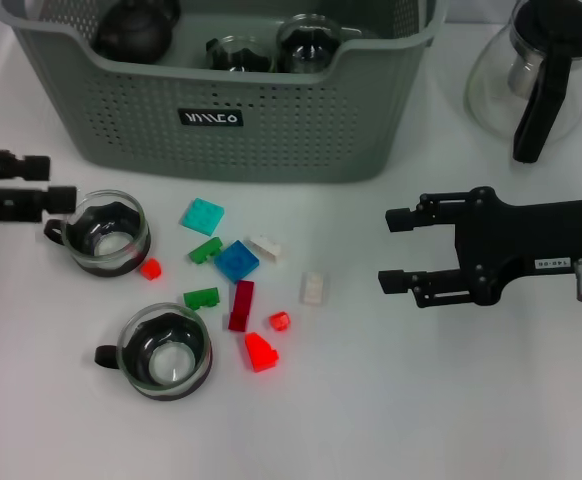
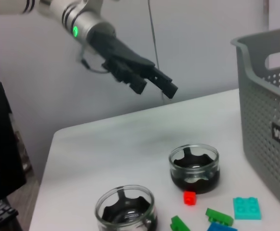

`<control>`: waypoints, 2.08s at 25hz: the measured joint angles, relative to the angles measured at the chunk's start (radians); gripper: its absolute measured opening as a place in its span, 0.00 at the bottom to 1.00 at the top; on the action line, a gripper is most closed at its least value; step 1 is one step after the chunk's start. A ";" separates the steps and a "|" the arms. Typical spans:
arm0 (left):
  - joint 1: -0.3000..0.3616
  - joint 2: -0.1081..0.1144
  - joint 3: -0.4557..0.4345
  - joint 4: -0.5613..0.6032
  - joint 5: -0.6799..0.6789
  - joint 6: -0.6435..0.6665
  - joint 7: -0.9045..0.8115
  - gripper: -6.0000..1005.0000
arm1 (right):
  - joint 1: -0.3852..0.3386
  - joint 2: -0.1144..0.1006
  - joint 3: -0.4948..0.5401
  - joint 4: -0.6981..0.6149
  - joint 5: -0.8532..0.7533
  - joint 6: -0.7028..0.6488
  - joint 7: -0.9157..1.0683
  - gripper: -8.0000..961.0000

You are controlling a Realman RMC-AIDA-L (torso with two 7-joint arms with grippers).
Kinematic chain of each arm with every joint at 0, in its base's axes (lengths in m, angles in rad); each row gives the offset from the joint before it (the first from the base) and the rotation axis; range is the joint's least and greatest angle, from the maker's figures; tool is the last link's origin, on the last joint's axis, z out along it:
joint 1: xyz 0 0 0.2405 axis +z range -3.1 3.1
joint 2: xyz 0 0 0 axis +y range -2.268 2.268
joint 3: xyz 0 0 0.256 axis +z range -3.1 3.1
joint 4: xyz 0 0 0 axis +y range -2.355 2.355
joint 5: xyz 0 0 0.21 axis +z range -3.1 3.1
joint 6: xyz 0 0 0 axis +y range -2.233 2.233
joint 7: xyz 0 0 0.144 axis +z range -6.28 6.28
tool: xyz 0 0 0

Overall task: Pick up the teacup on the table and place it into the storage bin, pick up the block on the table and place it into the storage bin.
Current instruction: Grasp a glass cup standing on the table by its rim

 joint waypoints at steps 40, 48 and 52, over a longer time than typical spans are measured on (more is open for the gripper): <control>-0.215 -0.122 0.742 0.117 0.638 -0.489 -0.450 0.75 | 0.018 -0.002 0.005 0.050 0.036 0.022 -0.014 0.79; -0.241 -0.105 0.753 0.056 0.639 -0.510 -0.503 0.55 | 0.019 -0.003 0.005 0.050 0.034 0.021 -0.013 0.79; -0.242 -0.103 0.755 0.060 0.639 -0.512 -0.510 0.44 | 0.020 -0.004 0.005 0.050 0.036 0.020 -0.012 0.79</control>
